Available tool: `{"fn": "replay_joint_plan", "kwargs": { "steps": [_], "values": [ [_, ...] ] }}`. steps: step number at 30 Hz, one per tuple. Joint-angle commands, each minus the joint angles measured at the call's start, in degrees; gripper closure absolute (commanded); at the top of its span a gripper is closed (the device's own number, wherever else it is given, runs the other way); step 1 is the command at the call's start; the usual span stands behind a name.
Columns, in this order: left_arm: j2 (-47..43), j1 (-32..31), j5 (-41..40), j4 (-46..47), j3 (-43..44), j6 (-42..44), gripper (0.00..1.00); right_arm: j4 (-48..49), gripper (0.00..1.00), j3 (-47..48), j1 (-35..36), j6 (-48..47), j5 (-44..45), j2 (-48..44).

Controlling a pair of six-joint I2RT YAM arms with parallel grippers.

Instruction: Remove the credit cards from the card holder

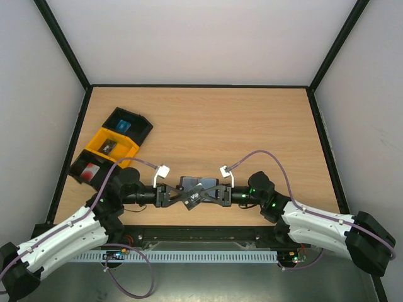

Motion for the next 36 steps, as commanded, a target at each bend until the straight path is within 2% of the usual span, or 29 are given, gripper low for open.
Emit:
{"fn": "replay_joint_plan", "kwargs": {
  "steps": [1, 4, 6, 9, 12, 17, 22, 26, 33, 36],
  "values": [
    [-2.9, 0.6, -7.6, -3.0, 3.5, -1.3, 0.49, 6.5, 0.98, -1.8, 0.3, 4.3, 3.5, -0.8],
    [-5.5, 0.6, -14.0, -5.2, 4.4, -3.4, 0.28, 9.0, 0.98, -1.4, 0.3, 6.7, 5.8, -0.4],
    [-7.6, 0.6, -16.7, -4.8, 3.5, -5.5, 0.19, 10.0, 0.98, -1.1, 0.3, 8.2, 8.4, -0.1],
    [-10.4, 0.6, -18.6, -3.0, 1.8, -7.7, 0.13, 13.4, 0.98, -0.9, 0.3, 11.6, 11.8, 1.1],
    [-12.4, 0.6, -19.5, -1.4, 0.2, -9.9, 0.11, 19.3, 0.98, -0.8, 0.3, 15.3, 13.9, 2.9],
    [-12.9, 0.6, -19.1, 5.3, -3.5, -14.2, 0.13, 24.1, 0.98, 0.9, 0.3, 19.1, 16.0, 6.8],
    [-9.4, 0.6, -18.0, 10.9, -5.0, -16.3, 0.24, 24.9, 0.98, 3.9, 0.3, 21.6, 17.2, 10.1],
    [-6.5, 0.6, -16.9, 11.9, -4.0, -16.6, 0.38, 25.5, 0.98, 5.0, 0.3, 22.3, 17.6, 11.9],
    [-7.9, 0.6, -17.9, 13.7, -4.4, -18.5, 0.42, 28.7, 0.98, 4.5, 0.4, 23.8, 16.6, 15.2],
    [-8.1, 0.6, -18.7, 13.9, -4.9, -18.8, 0.49, 28.8, 0.98, 4.6, 0.4, 23.9, 16.6, 15.9]
  ]
}}
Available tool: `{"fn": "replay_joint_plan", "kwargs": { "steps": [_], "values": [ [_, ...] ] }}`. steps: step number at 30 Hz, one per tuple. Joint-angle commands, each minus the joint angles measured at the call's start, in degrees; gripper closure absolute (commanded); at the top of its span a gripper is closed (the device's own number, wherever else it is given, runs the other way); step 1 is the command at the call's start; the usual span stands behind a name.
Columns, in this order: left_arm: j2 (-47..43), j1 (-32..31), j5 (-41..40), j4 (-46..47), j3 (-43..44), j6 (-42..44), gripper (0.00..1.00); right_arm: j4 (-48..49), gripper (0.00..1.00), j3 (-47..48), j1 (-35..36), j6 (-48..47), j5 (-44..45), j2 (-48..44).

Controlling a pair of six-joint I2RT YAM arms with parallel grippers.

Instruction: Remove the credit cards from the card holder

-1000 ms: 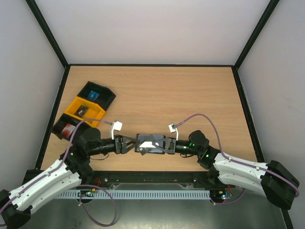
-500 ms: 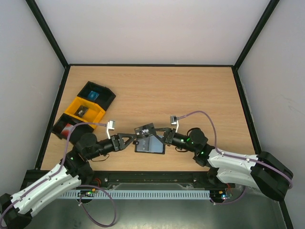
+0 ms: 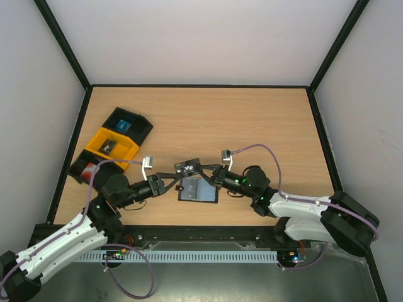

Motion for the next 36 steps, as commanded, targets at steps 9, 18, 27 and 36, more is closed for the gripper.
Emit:
{"fn": "replay_joint_plan", "kwargs": {
  "steps": [9, 18, 27, 36],
  "values": [
    [-0.5, 0.3, -0.7, 3.3, -0.8, -1.3, 0.78, 4.2, 0.98, 1.5, 0.4, 0.7, -0.2, 2.0],
    [-0.7, 0.3, -1.7, 1.8, -0.9, -0.4, 0.94, 5.9, 0.97, 0.9, 0.4, 1.0, -1.0, 3.7],
    [-0.6, 0.3, -2.8, 0.9, -0.6, 0.0, 0.97, 6.2, 0.82, -0.2, 0.4, 0.8, -0.8, 3.9],
    [-0.8, 0.4, -6.9, -6.0, 2.4, 3.1, 0.97, -0.1, 0.23, -1.5, 0.4, -2.1, -0.4, 0.0]
  ]
}}
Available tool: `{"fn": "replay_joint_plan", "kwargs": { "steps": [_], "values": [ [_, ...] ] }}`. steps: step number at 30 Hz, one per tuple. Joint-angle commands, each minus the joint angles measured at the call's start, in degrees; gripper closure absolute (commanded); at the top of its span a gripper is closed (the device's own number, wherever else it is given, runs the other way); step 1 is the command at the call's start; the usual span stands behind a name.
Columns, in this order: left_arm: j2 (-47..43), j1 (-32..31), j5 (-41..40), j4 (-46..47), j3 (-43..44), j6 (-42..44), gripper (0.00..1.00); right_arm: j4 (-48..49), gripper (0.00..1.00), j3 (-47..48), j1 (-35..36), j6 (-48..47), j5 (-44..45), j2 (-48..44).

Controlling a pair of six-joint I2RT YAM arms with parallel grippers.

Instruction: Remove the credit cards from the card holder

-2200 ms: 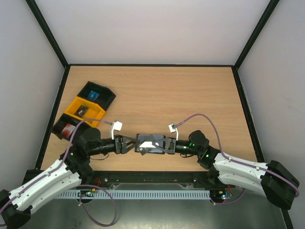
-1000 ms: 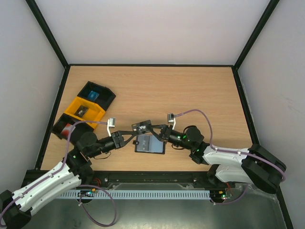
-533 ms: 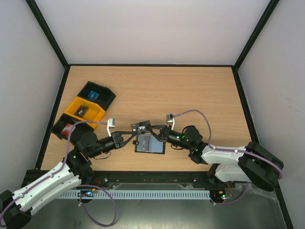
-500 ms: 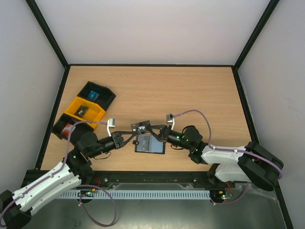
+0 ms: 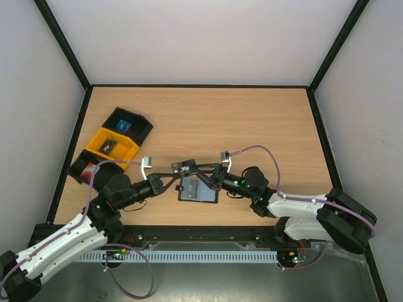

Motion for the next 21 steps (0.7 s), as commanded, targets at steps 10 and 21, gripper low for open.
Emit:
{"fn": "replay_joint_plan", "kwargs": {
  "steps": [10, 21],
  "values": [
    [2.5, 1.2, -9.4, -15.5, 12.4, 10.2, 0.97, -19.7, 0.02, -0.5, 0.1, -11.4, 5.9, -12.4],
    [8.6, 8.8, -14.9, -25.3, 18.2, 13.8, 0.97, -28.0, 0.02, -1.2, 0.1, -16.8, 8.7, -15.9]
  ]
}}
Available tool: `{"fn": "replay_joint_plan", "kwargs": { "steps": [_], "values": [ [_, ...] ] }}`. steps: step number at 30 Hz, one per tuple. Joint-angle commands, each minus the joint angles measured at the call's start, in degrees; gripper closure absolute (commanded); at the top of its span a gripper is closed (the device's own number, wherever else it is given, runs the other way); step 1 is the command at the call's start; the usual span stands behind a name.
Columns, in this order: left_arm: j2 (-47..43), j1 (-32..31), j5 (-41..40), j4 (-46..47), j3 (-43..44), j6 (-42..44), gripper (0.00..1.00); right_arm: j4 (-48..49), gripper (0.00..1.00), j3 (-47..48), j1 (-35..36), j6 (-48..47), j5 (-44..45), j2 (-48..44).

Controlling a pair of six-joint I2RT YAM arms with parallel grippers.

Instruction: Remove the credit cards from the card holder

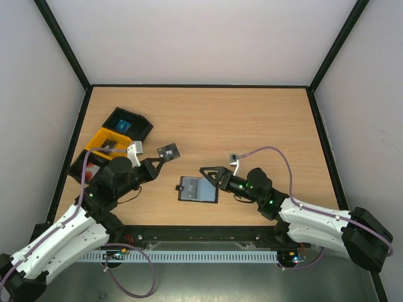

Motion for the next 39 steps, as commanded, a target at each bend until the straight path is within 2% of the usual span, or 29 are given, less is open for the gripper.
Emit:
{"fn": "replay_joint_plan", "kwargs": {
  "steps": [1, 8, 14, 21, 31, 39],
  "values": [
    [1.9, 5.4, -0.7, -4.0, 2.3, 2.8, 0.97, -3.5, 0.02, -0.4, 0.1, -3.9, 1.1, -0.9],
    [7.3, 21.0, 7.5, -7.9, 6.0, 7.1, 0.97, -5.4, 0.02, 0.4, 0.1, -6.2, 0.4, -2.2],
    [9.7, 32.9, 9.5, -11.2, 8.2, 10.8, 0.97, -8.0, 0.02, 2.4, 0.2, -8.1, -1.0, -2.0],
    [16.6, 46.1, 11.9, -12.3, 10.4, 14.6, 0.97, -8.9, 0.02, 2.3, 0.1, -8.8, -1.5, -2.2],
    [24.4, 55.2, 8.4, -6.9, 10.7, 15.2, 0.97, -11.4, 0.02, 4.0, 0.1, -11.8, -2.4, -2.2],
    [32.1, 57.5, 10.3, -3.1, 12.9, 15.2, 0.97, -12.3, 0.02, 4.0, 0.1, -11.6, -1.7, -2.7]
  ]
}}
